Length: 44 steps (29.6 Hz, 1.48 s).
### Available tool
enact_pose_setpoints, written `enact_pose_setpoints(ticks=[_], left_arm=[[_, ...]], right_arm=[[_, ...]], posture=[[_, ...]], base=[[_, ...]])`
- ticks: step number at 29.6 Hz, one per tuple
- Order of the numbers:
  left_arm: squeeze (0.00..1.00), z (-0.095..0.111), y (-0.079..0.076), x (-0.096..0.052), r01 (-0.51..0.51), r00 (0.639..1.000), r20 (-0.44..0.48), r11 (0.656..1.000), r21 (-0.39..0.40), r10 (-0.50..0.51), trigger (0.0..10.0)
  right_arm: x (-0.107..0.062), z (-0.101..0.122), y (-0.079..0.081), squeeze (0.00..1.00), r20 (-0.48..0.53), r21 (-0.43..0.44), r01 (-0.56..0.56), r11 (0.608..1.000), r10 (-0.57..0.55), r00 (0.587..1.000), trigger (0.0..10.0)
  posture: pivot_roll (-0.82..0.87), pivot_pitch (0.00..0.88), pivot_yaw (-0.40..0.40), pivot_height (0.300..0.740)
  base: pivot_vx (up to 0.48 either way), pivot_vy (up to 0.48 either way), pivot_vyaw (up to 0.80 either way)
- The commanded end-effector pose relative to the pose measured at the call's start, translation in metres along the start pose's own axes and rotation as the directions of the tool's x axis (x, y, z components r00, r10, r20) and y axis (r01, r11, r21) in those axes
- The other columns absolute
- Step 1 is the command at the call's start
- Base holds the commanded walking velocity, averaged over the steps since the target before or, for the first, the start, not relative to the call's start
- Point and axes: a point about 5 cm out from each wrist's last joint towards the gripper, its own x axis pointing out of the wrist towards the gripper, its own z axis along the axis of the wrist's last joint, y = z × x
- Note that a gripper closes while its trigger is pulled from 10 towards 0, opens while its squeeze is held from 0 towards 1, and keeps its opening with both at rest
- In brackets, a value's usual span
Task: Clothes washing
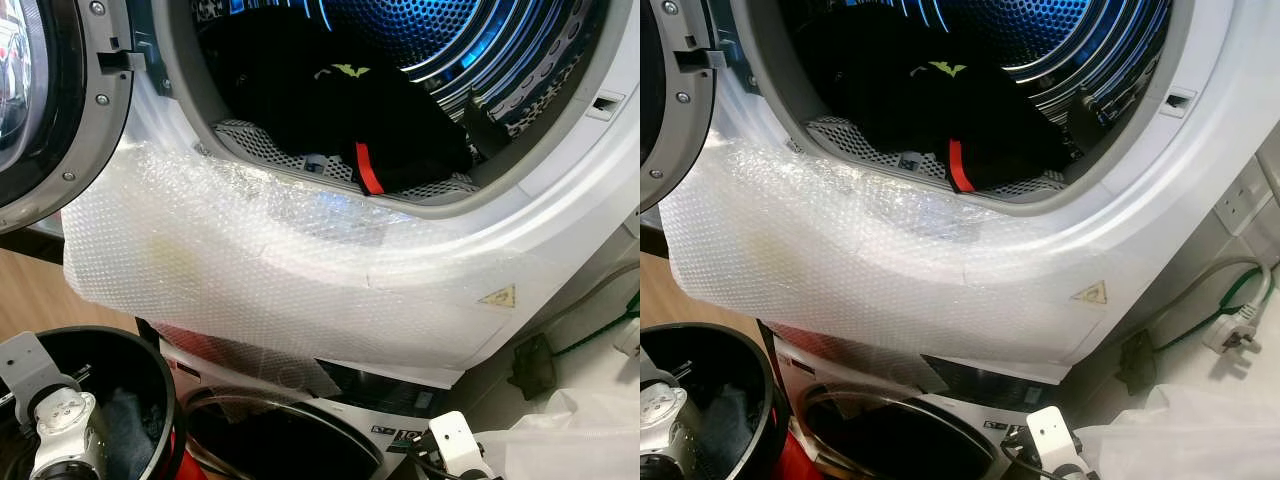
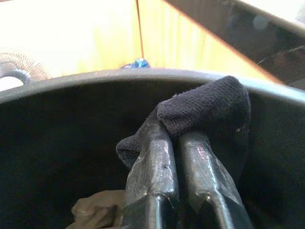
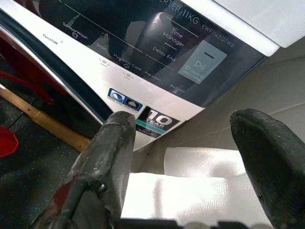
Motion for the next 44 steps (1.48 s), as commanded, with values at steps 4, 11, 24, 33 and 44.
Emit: enact_pose_setpoints(ticks=[4,11,24,33,44], left_arm=[[0.00,-0.001,-0.011,-0.023,0.072,0.993,0.097,0.997,0.017,-0.073,0.0],[0.00,0.004,-0.002,-0.074,0.194,0.945,0.254,0.979,0.068,-0.205,0.0],[0.00,0.074,0.010,-0.143,0.487,0.642,0.532,0.829,0.273,-0.552,0.0],[0.00,0.125,-0.029,-0.164,0.698,0.365,0.534,0.604,0.385,-0.763,0.0],[0.00,0.144,-0.069,-0.181,0.833,-0.161,0.171,-0.041,0.552,-0.972,10.0]], right_arm=[[0.000,-0.001,0.007,0.00,-0.012,0.001,-0.008,1.000,0.008,1.000,10.0],[0.000,-0.004,0.016,0.00,-0.023,0.007,-0.023,1.000,0.023,0.999,10.0],[0.000,-0.007,0.033,0.00,-0.058,-0.009,-0.071,0.997,0.070,0.996,10.0],[0.006,0.008,0.047,0.00,-0.037,0.028,-0.079,0.996,0.080,0.996,10.0],[0.006,0.009,0.062,0.00,-0.053,0.092,-0.064,0.994,0.069,0.996,10.0]], posture=[[0.09,0.000,-0.126,0.740],[0.13,0.000,-0.103,0.740],[0.26,0.000,-0.093,0.740],[0.30,0.000,-0.054,0.740],[0.25,0.000,0.014,0.740]], base=[[0.000,0.000,0.00],[0.000,0.000,0.00],[0.000,0.000,0.00],[0.000,0.000,0.00],[0.000,0.000,0.00]])
